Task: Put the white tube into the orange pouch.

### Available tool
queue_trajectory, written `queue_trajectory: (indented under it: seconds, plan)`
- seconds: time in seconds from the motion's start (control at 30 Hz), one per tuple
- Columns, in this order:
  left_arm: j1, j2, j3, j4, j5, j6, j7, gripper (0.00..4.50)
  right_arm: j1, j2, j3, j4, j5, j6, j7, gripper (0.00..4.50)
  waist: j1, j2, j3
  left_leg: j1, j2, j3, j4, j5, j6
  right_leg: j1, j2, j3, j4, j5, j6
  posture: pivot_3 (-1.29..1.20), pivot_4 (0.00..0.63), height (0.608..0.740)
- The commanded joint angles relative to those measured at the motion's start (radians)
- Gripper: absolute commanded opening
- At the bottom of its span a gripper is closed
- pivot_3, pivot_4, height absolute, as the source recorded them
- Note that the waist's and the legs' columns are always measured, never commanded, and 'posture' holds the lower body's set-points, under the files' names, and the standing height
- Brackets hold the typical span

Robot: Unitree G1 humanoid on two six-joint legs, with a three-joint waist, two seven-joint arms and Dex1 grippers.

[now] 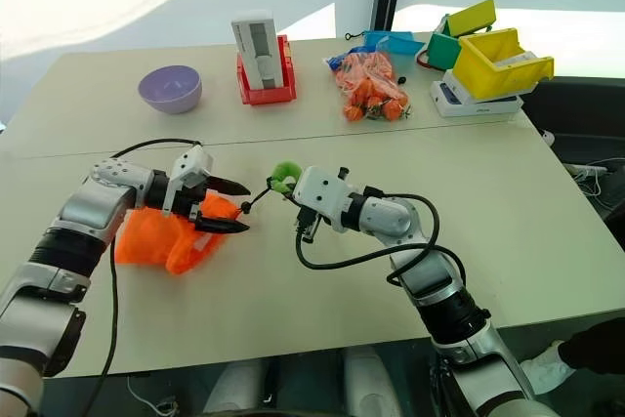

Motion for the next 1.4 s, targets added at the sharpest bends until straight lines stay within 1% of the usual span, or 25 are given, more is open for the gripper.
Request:
queue_trajectory:
  seconds: [0.03, 0.17, 0.27, 0.43, 0.47, 0.5, 0.77, 0.83, 0.93, 1.03, 1.07, 1.2, 1.4]
  plan:
    - [-0.035, -0.009, 0.005, 0.031, 0.030, -0.041, -0.033, 4.47, -0.011, 0.002, -0.002, -0.045, 0.002, -0.012, -0.010, 0.00, 0.000, 0.000, 0.000, 0.000, 0.000, 0.000, 0.000, 0.000, 0.000, 0.000, 0.000, 0.000, 0.000, 0.000, 0.000, 0.00, 0.150, 0.740]
    - [-0.050, -0.026, 0.014, 0.065, 0.048, -0.049, -0.047, 4.47, -0.009, 0.001, 0.001, -0.046, 0.001, -0.012, -0.010, 0.00, 0.000, 0.000, 0.000, 0.000, 0.000, 0.000, 0.000, 0.000, 0.000, 0.000, 0.000, 0.000, 0.000, 0.000, 0.000, 0.00, 0.150, 0.740]
    - [-0.054, -0.032, 0.019, 0.073, 0.051, -0.049, -0.059, 3.65, -0.008, 0.001, 0.003, -0.045, 0.000, -0.014, -0.011, 0.00, 0.000, 0.000, 0.000, 0.000, 0.000, 0.000, 0.001, 0.000, 0.000, 0.000, 0.000, 0.000, 0.001, 0.000, 0.000, 0.00, 0.150, 0.740]
    - [-0.037, -0.026, 0.030, 0.048, 0.046, -0.029, -0.066, 1.07, -0.002, 0.000, 0.007, -0.042, -0.001, -0.021, -0.009, 0.00, 0.000, 0.000, 0.000, 0.000, 0.000, -0.001, 0.001, 0.000, 0.000, 0.000, 0.000, 0.000, 0.001, 0.000, 0.000, 0.00, 0.150, 0.740]
    - [-0.031, -0.025, 0.032, 0.042, 0.046, -0.029, -0.061, 0.62, -0.001, 0.000, 0.008, -0.041, -0.001, -0.022, -0.008, 0.00, 0.000, 0.000, 0.000, 0.000, 0.000, -0.001, 0.001, 0.000, 0.000, 0.000, 0.000, 0.000, 0.001, 0.000, 0.000, 0.00, 0.150, 0.740]
    - [-0.026, -0.024, 0.036, 0.037, 0.049, -0.031, -0.049, 0.04, -0.001, 0.000, 0.010, -0.039, -0.002, -0.023, -0.007, 0.00, 0.000, 0.000, 0.000, 0.000, 0.000, -0.001, 0.001, 0.000, 0.000, 0.000, 0.000, 0.000, 0.001, 0.000, 0.000, 0.00, 0.150, 0.740]
    - [0.018, -0.023, 0.063, -0.018, 0.040, 0.004, -0.023, 0.01, 0.003, -0.002, 0.020, -0.035, -0.005, -0.029, -0.003, 0.00, 0.000, 0.000, 0.000, 0.000, 0.000, -0.001, 0.001, 0.000, 0.000, 0.000, 0.000, -0.001, 0.002, 0.000, 0.000, 0.00, 0.150, 0.740]
    - [0.024, -0.013, 0.069, -0.028, 0.024, 0.053, -0.042, 0.01, 0.003, -0.003, 0.021, -0.034, -0.005, -0.031, -0.002, 0.00, 0.000, 0.000, 0.000, 0.000, 0.000, -0.001, 0.002, 0.000, 0.000, 0.000, 0.000, -0.001, 0.002, 0.000, 0.000, 0.00, 0.150, 0.740]
    - [0.037, 0.002, 0.068, -0.052, 0.034, 0.052, -0.038, 0.81, 0.003, -0.004, 0.022, -0.033, -0.004, -0.035, -0.002, 0.00, -0.002, 0.000, 0.000, 0.000, 0.000, -0.001, 0.002, 0.000, 0.000, 0.000, 0.000, -0.001, 0.003, 0.000, 0.000, 0.00, 0.150, 0.740]
    - [0.043, -0.004, 0.079, -0.067, 0.043, 0.019, 0.005, 2.37, 0.005, -0.005, 0.023, -0.034, -0.003, -0.036, -0.001, 0.00, 0.000, 0.000, 0.000, 0.000, 0.000, -0.001, 0.002, 0.000, 0.000, 0.000, 0.000, -0.001, 0.004, 0.000, 0.000, 0.00, 0.150, 0.740]
    - [0.043, -0.007, 0.082, -0.074, 0.042, 0.015, 0.018, 2.69, 0.005, -0.006, 0.024, -0.035, -0.003, -0.036, -0.001, 0.00, 0.000, 0.000, 0.000, 0.000, 0.000, -0.001, 0.002, 0.000, 0.000, 0.000, 0.000, -0.001, 0.004, 0.000, 0.000, 0.00, 0.150, 0.740]
    - [0.080, -0.001, 0.104, -0.168, 0.028, 0.042, 0.076, 2.69, 0.011, -0.009, 0.023, -0.042, -0.004, -0.034, -0.003, 0.00, 0.000, 0.000, 0.000, 0.000, 0.000, -0.001, 0.003, 0.000, 0.000, 0.000, 0.000, -0.001, 0.004, 0.000, 0.000, 0.00, 0.150, 0.740]
    - [0.216, 0.027, 0.147, -0.357, 0.026, 0.068, 0.168, 2.69, 0.012, -0.016, 0.014, -0.048, 0.000, -0.027, -0.006, 0.00, -0.002, 0.000, 0.000, 0.000, 0.001, -0.001, 0.003, 0.000, 0.000, 0.000, 0.000, 0.000, 0.005, 0.000, 0.000, 0.00, 0.150, 0.740]
